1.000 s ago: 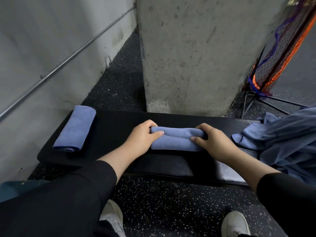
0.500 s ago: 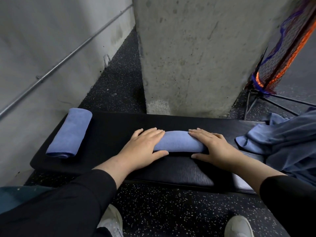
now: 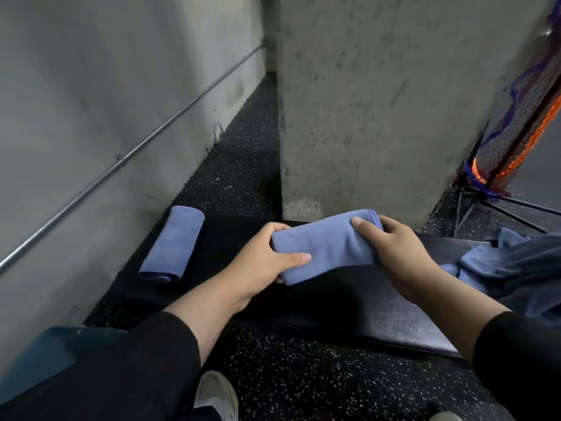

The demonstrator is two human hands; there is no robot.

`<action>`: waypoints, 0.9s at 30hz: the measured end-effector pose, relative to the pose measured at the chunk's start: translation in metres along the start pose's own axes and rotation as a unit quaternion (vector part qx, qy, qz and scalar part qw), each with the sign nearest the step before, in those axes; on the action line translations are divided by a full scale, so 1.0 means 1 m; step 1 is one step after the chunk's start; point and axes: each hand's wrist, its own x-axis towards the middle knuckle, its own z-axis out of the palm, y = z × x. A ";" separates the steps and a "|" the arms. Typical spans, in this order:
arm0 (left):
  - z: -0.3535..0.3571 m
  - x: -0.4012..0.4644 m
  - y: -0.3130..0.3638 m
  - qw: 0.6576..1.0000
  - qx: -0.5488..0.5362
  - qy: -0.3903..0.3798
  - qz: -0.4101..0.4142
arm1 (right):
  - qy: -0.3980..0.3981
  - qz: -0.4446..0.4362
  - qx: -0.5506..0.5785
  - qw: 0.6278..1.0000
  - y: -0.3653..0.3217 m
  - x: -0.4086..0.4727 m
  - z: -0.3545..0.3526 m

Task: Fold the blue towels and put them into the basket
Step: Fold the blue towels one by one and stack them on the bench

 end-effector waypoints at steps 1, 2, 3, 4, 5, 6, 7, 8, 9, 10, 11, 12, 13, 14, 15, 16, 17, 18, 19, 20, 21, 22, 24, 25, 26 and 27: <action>-0.007 -0.008 0.001 1.000 -0.015 0.005 -0.020 | -0.002 0.015 0.038 0.999 -0.007 -0.003 0.008; -0.014 -0.016 0.002 0.999 -0.035 0.019 -0.035 | -0.015 0.032 0.080 0.996 -0.013 -0.007 0.017; -0.021 -0.022 0.002 0.997 -0.055 0.038 -0.046 | -0.042 0.051 0.122 0.990 -0.018 -0.011 0.026; -0.028 -0.028 0.000 0.994 -0.073 0.056 -0.054 | -0.079 0.070 0.155 0.982 -0.021 -0.016 0.036; -0.035 -0.032 -0.002 0.992 -0.088 0.072 -0.063 | -0.116 0.086 0.174 0.974 -0.022 -0.020 0.045; -0.041 -0.037 -0.004 0.989 -0.099 0.085 -0.072 | -0.141 0.097 0.185 0.968 -0.023 -0.023 0.055; -0.048 -0.039 -0.006 0.987 -0.106 0.094 -0.081 | -0.145 0.103 0.196 0.964 -0.023 -0.023 0.065; -0.054 -0.040 -0.009 0.985 -0.110 0.101 -0.088 | -0.128 0.107 0.210 0.963 -0.023 -0.021 0.075; -0.061 -0.039 -0.013 0.984 -0.110 0.106 -0.092 | -0.105 0.112 0.225 0.962 -0.024 -0.018 0.084; -0.067 -0.038 -0.016 0.983 -0.108 0.110 -0.095 | -0.083 0.118 0.239 0.960 -0.024 -0.013 0.093; -0.072 -0.037 -0.018 0.983 -0.106 0.112 -0.096 | -0.068 0.123 0.249 0.958 -0.026 -0.008 0.102; -0.077 -0.035 -0.019 0.983 -0.105 0.116 -0.096 | -0.058 0.125 0.252 0.958 -0.029 -0.002 0.111; -0.081 -0.033 -0.021 0.982 -0.106 0.120 -0.096 | -0.051 0.126 0.251 0.958 -0.032 0.005 0.119; -0.086 -0.032 -0.021 0.982 -0.106 0.123 -0.095 | -0.046 0.126 0.250 0.959 -0.036 0.013 0.128; -0.090 -0.031 -0.019 0.982 -0.103 0.125 -0.098 | -0.043 0.125 0.245 0.960 -0.039 0.020 0.136; -0.095 -0.029 -0.018 0.983 -0.089 0.128 -0.101 | -0.045 0.121 0.239 0.962 -0.043 0.028 0.146; -0.101 -0.027 -0.017 0.985 -0.045 0.135 -0.099 | -0.045 0.117 0.229 0.965 -0.047 0.035 0.157; -0.108 -0.024 -0.016 0.985 0.028 0.146 -0.088 | -0.043 0.116 0.219 0.968 -0.049 0.043 0.168; -0.117 -0.021 -0.018 0.977 0.110 0.166 -0.074 | -0.043 0.119 0.205 0.970 -0.051 0.050 0.178; -0.126 -0.018 -0.022 0.962 0.183 0.197 -0.057 | -0.047 0.125 0.190 0.973 -0.051 0.056 0.188; -0.135 -0.016 -0.026 0.944 0.230 0.232 -0.043 | -0.054 0.133 0.170 0.975 -0.049 0.063 0.198; -0.145 -0.014 -0.033 0.927 0.263 0.265 -0.034 | -0.061 0.141 0.148 0.977 -0.047 0.069 0.206; -0.162 -0.007 -0.052 0.887 0.344 0.305 -0.032 | -0.072 0.144 0.091 0.983 -0.038 0.082 0.221; -0.168 -0.004 -0.063 0.872 0.387 0.299 -0.033 | -0.079 0.140 0.056 0.985 -0.035 0.087 0.227; -0.173 0.000 -0.073 0.864 0.420 0.275 -0.029 | -0.090 0.138 0.026 0.986 -0.032 0.092 0.232; -0.176 0.003 -0.083 0.863 0.447 0.235 -0.024 | -0.103 0.140 -0.001 0.985 -0.029 0.096 0.237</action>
